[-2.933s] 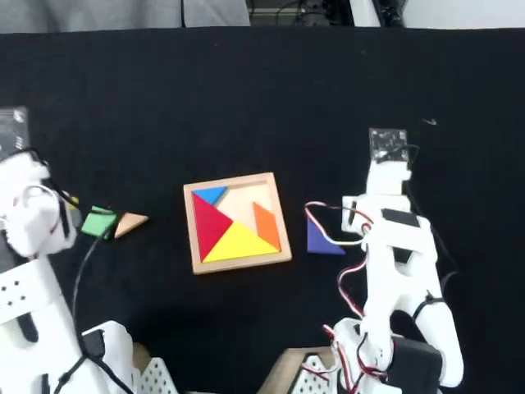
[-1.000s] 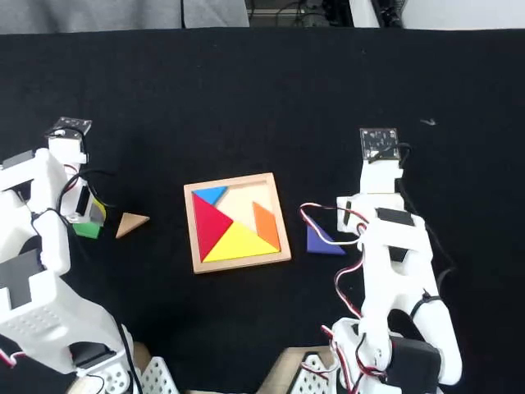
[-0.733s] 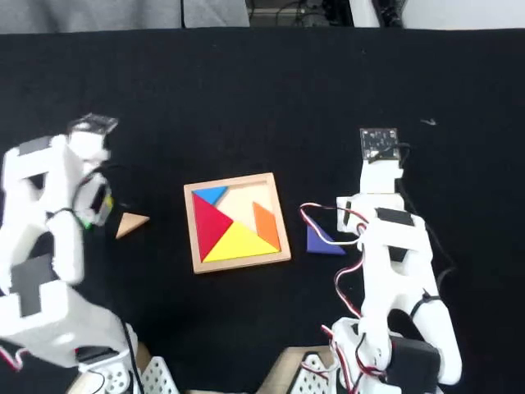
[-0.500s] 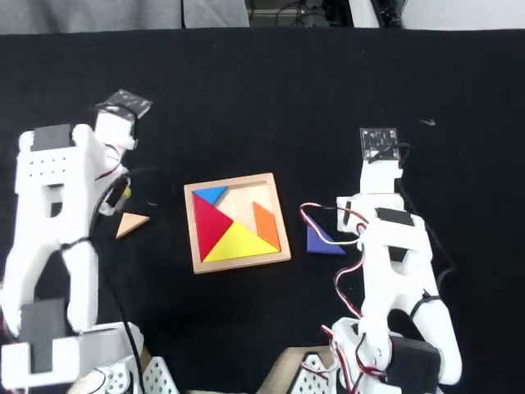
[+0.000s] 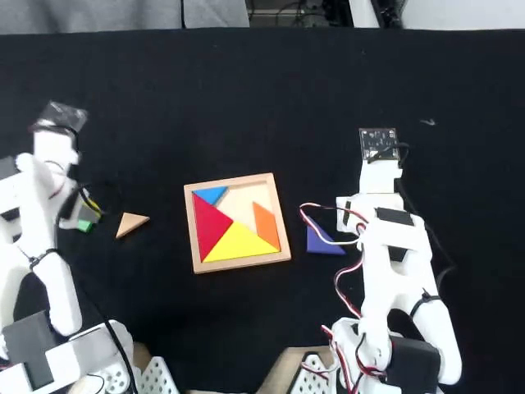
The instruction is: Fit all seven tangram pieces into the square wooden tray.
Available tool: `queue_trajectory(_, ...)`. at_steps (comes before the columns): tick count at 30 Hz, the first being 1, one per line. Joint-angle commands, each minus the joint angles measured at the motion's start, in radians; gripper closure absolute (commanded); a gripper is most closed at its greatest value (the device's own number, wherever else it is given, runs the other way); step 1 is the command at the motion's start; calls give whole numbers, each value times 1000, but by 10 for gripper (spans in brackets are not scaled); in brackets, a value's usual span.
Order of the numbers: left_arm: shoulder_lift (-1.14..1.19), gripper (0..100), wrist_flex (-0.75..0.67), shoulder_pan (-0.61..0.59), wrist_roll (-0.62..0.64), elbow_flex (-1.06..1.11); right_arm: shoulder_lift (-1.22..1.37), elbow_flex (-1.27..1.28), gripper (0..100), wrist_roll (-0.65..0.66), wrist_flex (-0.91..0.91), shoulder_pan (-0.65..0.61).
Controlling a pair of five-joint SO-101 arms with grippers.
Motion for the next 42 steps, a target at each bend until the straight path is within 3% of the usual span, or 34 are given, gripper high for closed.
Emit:
queue_trajectory(1, -40, 741, -190, -41, -75, 82, -2, -16, 984, 8, -15, -17)
queue_trajectory(5, 2, 737, -310, -36, -127, 154, -2, 8, 984, 8, -58, -18)
queue_trajectory(9, 137, 735, -354, -33, -86, 91, -2, 22, 984, 8, -84, -18)
queue_trajectory(23, 589, 698, -167, -35, -69, -340, -2, 24, 984, 8, -86, -18)
queue_trajectory(33, 658, 771, -155, 31, -71, -360, -2, 24, 984, 8, -86, -20)
queue_trajectory(42, 655, 813, -149, 12, -32, -337, -2, 24, 984, 8, -86, -20)
